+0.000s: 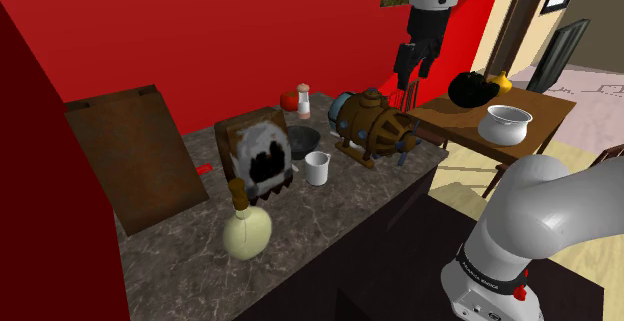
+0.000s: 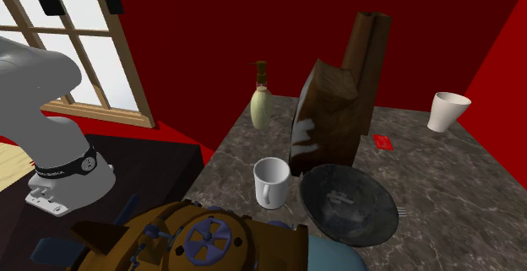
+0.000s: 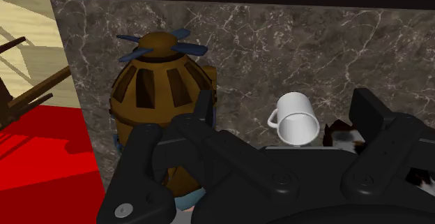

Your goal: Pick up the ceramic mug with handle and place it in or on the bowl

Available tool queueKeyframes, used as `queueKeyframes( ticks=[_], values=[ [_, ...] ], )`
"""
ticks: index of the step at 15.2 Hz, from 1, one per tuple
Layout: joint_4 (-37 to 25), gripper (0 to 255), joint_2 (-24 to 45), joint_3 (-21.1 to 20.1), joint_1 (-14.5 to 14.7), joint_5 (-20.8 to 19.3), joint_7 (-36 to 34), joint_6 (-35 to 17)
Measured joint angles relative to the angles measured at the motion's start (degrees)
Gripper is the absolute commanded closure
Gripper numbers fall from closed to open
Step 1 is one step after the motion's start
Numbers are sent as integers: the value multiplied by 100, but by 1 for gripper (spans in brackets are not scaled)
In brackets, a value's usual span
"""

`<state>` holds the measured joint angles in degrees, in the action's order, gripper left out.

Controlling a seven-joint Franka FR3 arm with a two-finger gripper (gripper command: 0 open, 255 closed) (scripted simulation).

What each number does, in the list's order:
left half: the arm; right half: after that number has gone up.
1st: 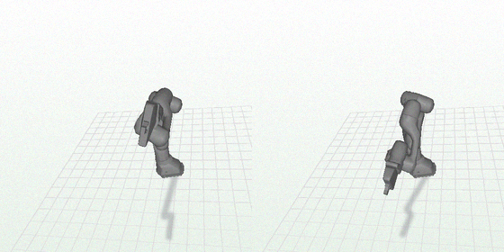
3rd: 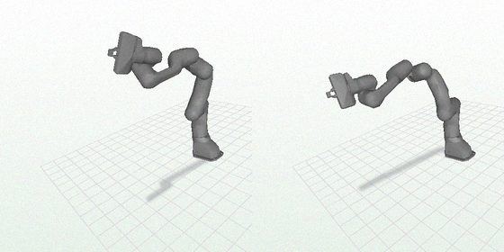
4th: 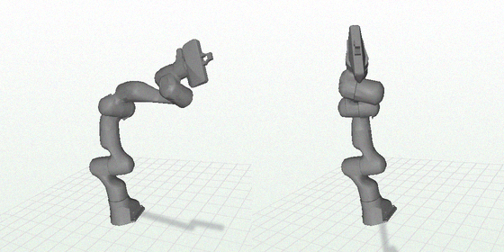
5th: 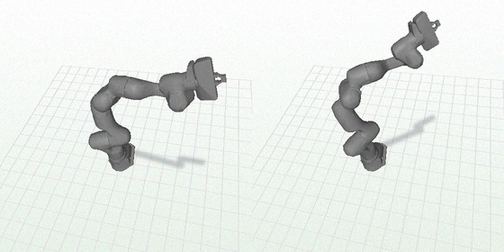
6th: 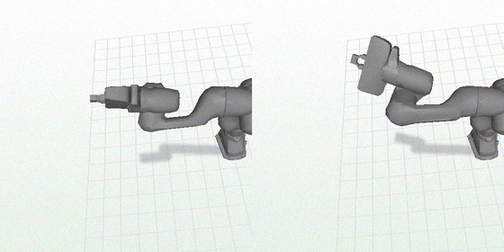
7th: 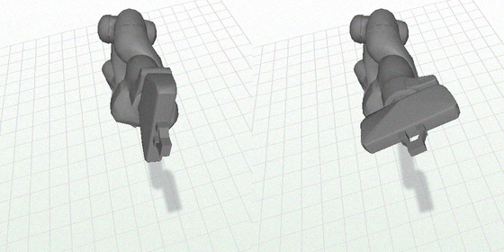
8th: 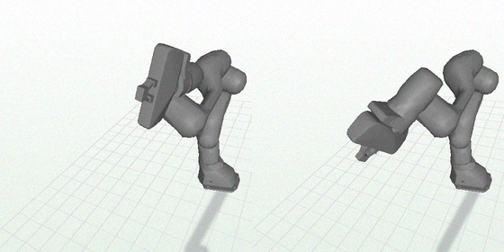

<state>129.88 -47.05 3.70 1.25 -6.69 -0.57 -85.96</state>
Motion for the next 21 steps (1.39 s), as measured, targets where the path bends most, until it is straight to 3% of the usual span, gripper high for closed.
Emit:
queueKeyframes(
  ticks=[3, 8, 17, 21],
  values=[
    [106, 0, 115, -44, 19, 35, -81, -202],
    [522, 0, 630, -153, 78, 119, -332, -1072],
    [794, 0, 2059, -349, 179, 213, -773, -2681],
    [614, 0, 2828, -460, 227, 233, -987, -3238]
  ],
)
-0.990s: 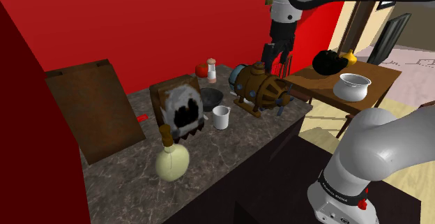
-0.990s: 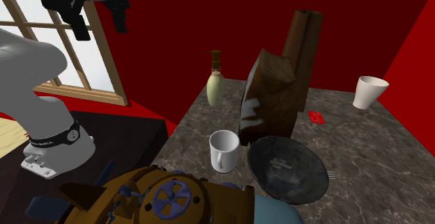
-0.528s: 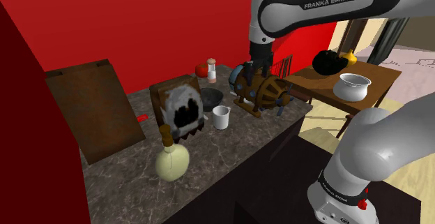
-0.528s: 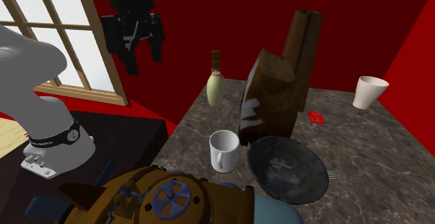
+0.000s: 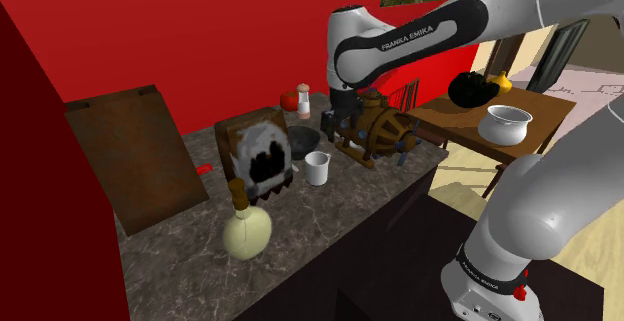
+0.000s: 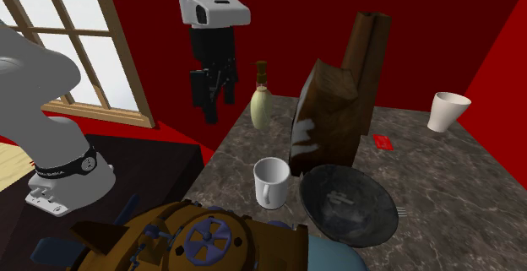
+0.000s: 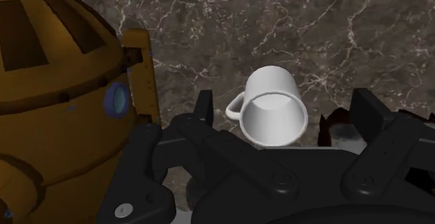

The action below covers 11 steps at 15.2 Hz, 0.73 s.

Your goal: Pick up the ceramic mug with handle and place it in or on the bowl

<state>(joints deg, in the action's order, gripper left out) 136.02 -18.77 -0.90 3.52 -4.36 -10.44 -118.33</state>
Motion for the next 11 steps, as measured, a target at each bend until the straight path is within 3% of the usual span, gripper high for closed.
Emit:
queueKeyframes(
  ticks=[11],
  values=[
    [-927, 0, 2410, -151, 78, -139, -498, -1377]
  ],
)
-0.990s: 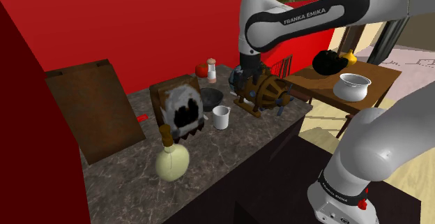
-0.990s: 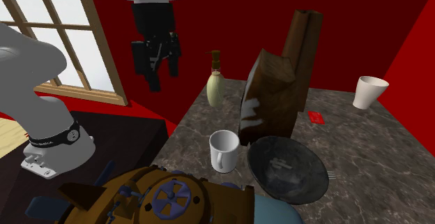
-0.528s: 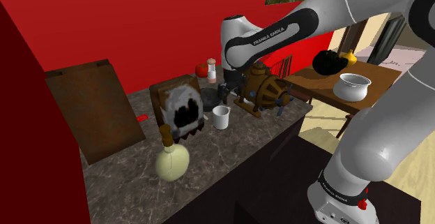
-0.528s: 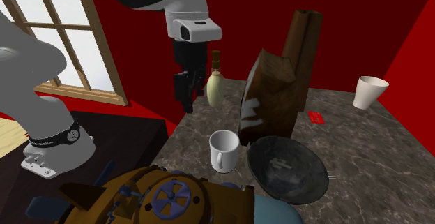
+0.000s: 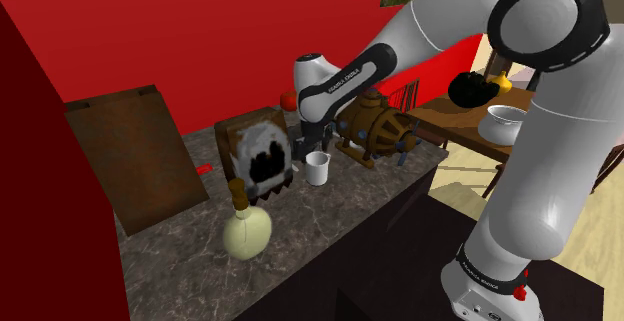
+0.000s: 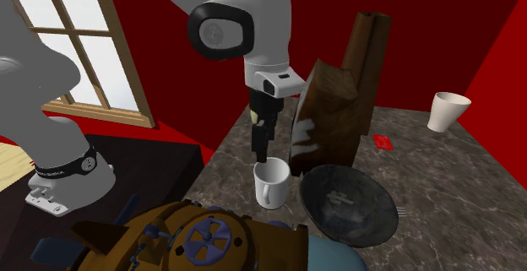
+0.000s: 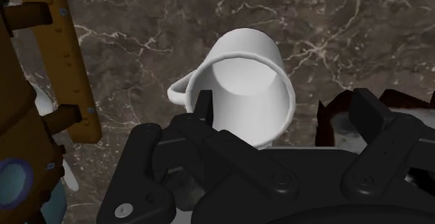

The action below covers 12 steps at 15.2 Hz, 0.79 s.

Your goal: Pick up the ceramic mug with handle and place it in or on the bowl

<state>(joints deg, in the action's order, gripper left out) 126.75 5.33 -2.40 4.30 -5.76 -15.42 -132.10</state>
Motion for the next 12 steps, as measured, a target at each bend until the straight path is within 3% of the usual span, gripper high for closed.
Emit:
queueKeyframes(
  ticks=[4, 12],
  values=[
    [-275, 0, 597, -13, 44, -61, -140, -293],
    [-218, 0, 955, 13, 45, -127, -195, -707]
  ],
)
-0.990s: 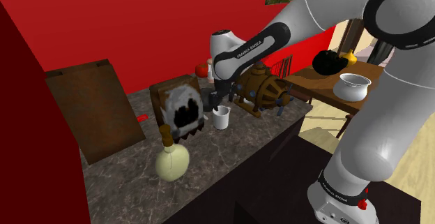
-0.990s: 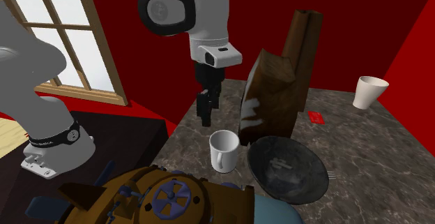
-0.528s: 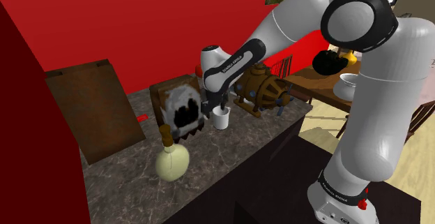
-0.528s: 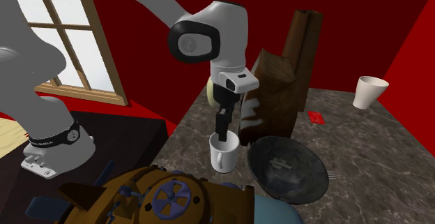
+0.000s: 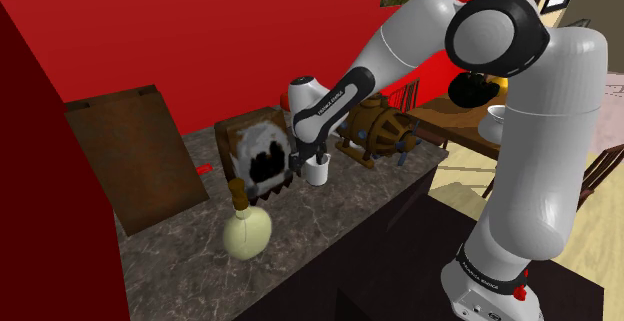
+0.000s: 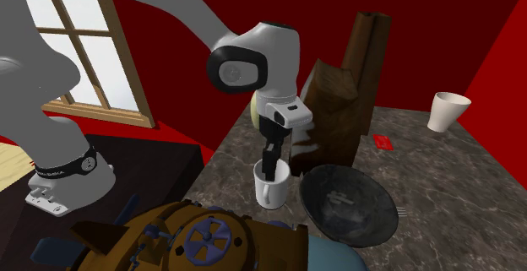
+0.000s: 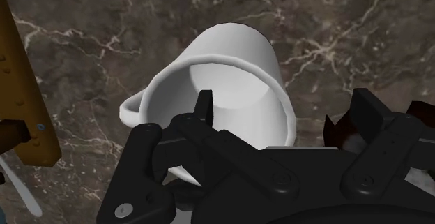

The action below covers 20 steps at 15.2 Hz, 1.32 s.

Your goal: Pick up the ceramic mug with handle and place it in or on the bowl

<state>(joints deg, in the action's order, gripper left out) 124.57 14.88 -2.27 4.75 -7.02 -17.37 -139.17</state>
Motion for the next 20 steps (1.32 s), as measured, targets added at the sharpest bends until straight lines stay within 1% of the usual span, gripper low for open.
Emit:
queueKeyframes(
  ticks=[4, 5, 15, 20],
  values=[
    [4, 0, 11, 2, -1, -2, 0, -17],
    [4, 255, 11, 2, -2, -2, 0, -17],
    [4, 255, 12, 2, -1, -2, 1, -16],
    [-42, 255, -219, -11, -14, 43, 54, 255]
  ],
)
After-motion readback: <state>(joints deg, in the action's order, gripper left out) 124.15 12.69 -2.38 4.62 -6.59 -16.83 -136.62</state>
